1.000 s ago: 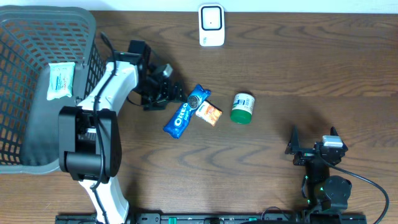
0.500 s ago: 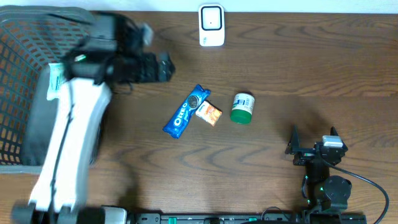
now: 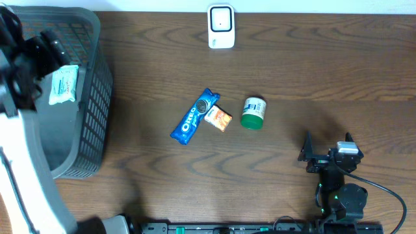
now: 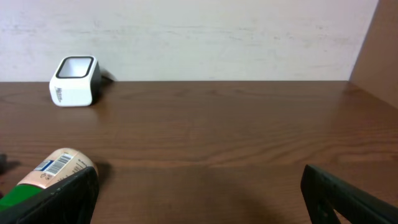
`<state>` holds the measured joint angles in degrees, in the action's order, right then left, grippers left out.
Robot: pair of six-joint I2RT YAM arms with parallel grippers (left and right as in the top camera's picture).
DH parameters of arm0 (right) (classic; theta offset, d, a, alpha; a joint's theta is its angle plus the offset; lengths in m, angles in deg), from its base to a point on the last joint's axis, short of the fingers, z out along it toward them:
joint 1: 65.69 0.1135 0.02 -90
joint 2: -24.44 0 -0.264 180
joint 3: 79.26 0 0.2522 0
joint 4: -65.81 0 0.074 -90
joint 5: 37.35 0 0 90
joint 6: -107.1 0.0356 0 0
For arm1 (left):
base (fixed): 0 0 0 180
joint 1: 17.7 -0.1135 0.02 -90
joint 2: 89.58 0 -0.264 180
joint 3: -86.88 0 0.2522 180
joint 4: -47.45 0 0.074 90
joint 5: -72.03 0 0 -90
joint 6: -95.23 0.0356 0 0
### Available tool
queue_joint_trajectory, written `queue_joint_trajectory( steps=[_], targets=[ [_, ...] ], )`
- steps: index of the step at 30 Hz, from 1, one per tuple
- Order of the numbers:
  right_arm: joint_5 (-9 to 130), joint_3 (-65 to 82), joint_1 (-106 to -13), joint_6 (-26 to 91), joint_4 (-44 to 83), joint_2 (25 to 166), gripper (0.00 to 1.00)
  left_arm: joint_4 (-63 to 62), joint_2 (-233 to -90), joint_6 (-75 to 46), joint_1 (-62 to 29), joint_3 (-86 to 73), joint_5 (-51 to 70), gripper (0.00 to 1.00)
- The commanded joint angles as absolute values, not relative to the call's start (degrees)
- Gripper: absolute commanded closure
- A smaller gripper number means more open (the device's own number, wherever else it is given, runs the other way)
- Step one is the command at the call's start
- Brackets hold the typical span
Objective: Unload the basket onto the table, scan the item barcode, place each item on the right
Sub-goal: 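Reach the left gripper into the basket and grasp the mint-green wipes pack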
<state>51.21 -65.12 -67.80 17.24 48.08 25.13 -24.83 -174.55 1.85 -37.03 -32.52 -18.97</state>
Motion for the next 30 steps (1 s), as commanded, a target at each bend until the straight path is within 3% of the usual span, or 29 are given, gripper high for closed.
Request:
queue_joint_trajectory(
  steps=[1, 13, 30],
  targets=[
    [51.3, -65.18, -67.4, 16.6, 47.93, 24.82, 0.01, -24.92, -182.2, 18.55, -39.26, -31.67, -20.17, 0.02],
    [51.32, -65.18, -67.4, 16.6, 47.93, 24.82, 0.01, -19.96, -200.08, 23.49, -40.03, -31.56, -25.13, 0.02],
    [51.3, -65.18, -67.4, 16.6, 47.93, 24.82, 0.01, -10.56, -215.51, 26.61, -42.71, -31.23, -19.84, 0.02]
  ],
)
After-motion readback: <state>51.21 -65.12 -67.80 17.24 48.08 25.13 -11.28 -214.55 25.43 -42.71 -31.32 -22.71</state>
